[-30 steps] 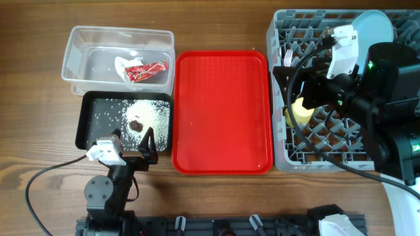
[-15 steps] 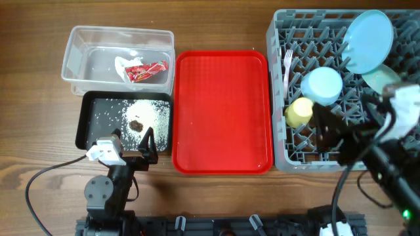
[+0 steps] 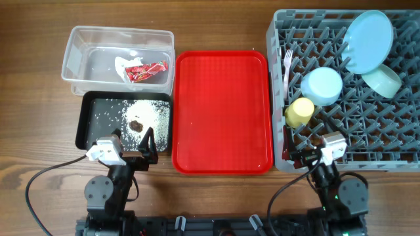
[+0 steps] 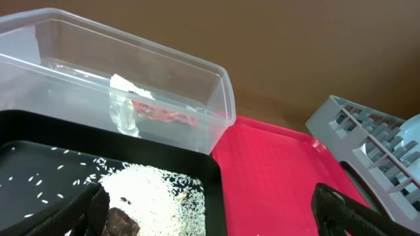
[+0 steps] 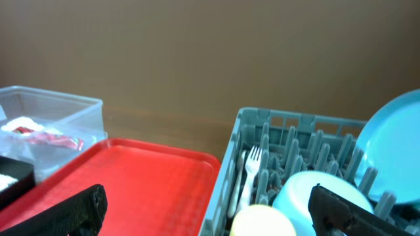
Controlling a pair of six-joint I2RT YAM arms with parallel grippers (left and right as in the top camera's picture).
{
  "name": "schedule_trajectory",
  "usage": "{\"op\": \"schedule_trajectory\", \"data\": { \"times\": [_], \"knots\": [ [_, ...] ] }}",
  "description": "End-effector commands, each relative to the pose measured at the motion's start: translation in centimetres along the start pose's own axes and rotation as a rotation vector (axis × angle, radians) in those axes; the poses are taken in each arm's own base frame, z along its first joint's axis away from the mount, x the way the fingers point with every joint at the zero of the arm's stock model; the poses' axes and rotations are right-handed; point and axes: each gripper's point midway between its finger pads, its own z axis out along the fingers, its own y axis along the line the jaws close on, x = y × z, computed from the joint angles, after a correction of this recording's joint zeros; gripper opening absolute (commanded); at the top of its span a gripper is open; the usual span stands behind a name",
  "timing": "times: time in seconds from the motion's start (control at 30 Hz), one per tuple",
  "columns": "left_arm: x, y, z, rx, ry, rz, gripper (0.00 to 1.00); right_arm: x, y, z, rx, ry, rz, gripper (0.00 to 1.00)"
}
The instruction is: Sort waste into correct bins and load items into the dishwasher rack
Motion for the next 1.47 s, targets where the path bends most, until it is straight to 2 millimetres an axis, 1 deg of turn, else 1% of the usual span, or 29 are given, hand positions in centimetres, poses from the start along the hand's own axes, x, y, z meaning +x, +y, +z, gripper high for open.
{"op": "schedule_trajectory", "data": {
  "times": [0.0, 0.1, 0.27, 1.43],
  "knots": [
    [0.1, 0.0, 0.0, 0.007, -0.001, 0.013, 1.0, 1.4, 0.0, 0.6, 0.005, -0.05, -0.019, 1.0],
    [0.1, 0.0, 0.0, 0.007, -0.001, 0.013, 1.0, 2.5, 0.0, 0.6, 0.004, -0.004, -0.018, 1.0],
    [0.1, 0.0, 0.0, 0.007, -0.001, 0.013, 1.0, 2.6, 0.0, 0.7, 0.004, 0.002, -0.018, 1.0],
    [0.1, 0.0, 0.0, 0.006, 0.001, 0.013, 1.0, 2.6, 0.0, 0.7, 0.004, 0.003, -0.017, 1.0]
  ]
}}
